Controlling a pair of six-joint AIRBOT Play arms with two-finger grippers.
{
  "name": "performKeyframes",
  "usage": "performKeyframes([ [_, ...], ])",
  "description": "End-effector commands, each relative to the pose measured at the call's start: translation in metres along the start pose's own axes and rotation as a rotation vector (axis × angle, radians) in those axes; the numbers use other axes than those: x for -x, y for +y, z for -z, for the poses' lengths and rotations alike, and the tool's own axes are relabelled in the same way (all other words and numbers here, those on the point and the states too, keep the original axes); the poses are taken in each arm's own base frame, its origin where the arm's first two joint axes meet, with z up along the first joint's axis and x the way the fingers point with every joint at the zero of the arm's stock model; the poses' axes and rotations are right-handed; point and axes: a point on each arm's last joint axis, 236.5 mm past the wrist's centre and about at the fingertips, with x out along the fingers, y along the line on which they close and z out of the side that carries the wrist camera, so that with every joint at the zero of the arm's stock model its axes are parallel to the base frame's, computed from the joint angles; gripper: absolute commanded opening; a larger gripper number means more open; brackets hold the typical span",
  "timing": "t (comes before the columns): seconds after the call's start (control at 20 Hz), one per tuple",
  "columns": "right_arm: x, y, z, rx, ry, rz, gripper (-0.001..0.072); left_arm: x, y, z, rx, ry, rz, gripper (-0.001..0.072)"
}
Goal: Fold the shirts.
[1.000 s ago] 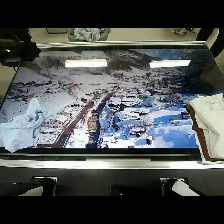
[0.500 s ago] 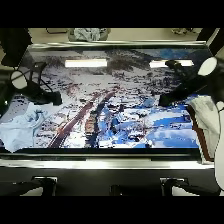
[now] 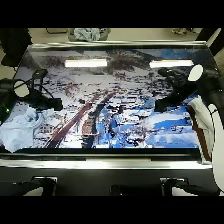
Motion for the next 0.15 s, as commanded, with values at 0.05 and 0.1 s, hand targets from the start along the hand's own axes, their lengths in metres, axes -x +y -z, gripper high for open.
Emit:
performKeyframes([
  [0.05, -0.0010, -0.0002, 0.0010, -0.002, 0.005, 0.003, 0.0680, -0.0014, -0.0003, 0.0006, 0.000, 0.001, 0.000, 0.0623],
  [0.1, -0.0010, -0.0002, 0.0011, -0.002, 0.006, 0.003, 0.0680, -0.0024, -0.0003, 0.0008, 0.000, 0.004, 0.000, 0.0623],
])
